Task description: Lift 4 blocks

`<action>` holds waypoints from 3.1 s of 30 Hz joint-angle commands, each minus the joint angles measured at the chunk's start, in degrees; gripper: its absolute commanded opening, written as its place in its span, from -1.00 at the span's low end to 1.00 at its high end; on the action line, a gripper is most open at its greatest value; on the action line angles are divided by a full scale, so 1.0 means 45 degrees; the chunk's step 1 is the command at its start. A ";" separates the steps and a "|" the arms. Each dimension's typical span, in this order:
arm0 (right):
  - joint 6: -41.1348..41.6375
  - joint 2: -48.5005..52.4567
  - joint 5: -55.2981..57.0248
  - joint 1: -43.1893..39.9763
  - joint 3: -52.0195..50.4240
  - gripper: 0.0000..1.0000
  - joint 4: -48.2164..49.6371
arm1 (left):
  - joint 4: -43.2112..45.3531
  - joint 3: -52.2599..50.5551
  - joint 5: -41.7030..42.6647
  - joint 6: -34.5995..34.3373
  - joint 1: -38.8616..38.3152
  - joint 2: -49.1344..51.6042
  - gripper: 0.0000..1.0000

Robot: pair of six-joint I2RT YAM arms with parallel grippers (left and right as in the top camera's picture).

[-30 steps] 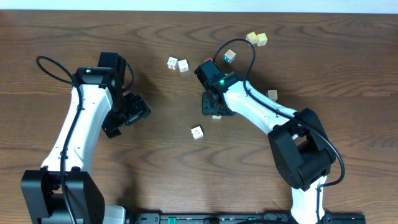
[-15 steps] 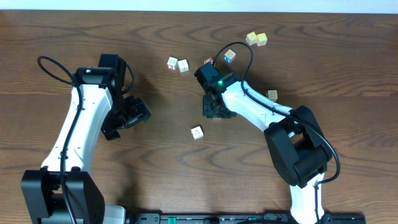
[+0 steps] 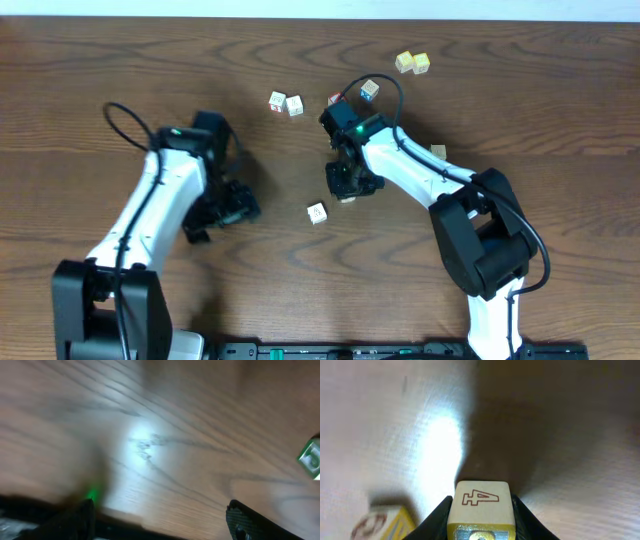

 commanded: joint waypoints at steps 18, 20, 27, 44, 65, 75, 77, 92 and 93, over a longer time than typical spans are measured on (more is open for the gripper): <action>-0.1719 0.0155 -0.1953 -0.0039 -0.0083 -0.40 -0.0539 | 0.6645 -0.3517 0.2113 -0.1379 -0.2176 0.0223 0.67; -0.1724 0.0155 -0.1953 -0.0024 -0.0083 -0.39 -0.0403 | 0.6844 -0.3585 0.2108 -0.1423 -0.2375 0.0432 0.67; -0.1719 0.0155 -0.1953 -0.0015 -0.0083 -0.40 -0.0311 | 0.7232 -0.3594 0.2084 -0.1627 -0.2642 0.0758 0.56; -0.1486 0.0155 -0.1953 -0.0015 -0.0083 -0.40 -0.0325 | 0.7980 -0.3594 0.2210 -0.1472 -0.2647 0.1676 0.48; -0.1481 0.0155 -0.1957 -0.0005 -0.0083 -0.44 -0.0330 | 0.8811 -0.3594 0.3594 -0.1355 -0.2647 0.1676 -0.85; -0.1049 0.0155 -0.1953 0.0233 -0.0087 -0.42 -0.0510 | 0.9957 -0.3594 0.3599 -0.2093 -0.2647 0.1676 -0.85; -0.0942 0.0155 -0.1948 0.0248 -0.0083 -0.42 -0.0510 | 1.0161 -0.3594 0.3750 -0.2089 -0.2647 0.1676 -0.85; 0.0087 0.0155 -0.1948 0.0248 -0.0083 -0.43 -0.0447 | 1.1152 -0.3594 0.4216 -0.2093 -0.2647 0.1676 -0.85; 0.0092 0.0155 -0.1948 0.0248 -0.0083 -0.43 -0.0418 | 1.1162 -0.3594 0.4216 -0.2093 -0.2647 0.1676 -0.85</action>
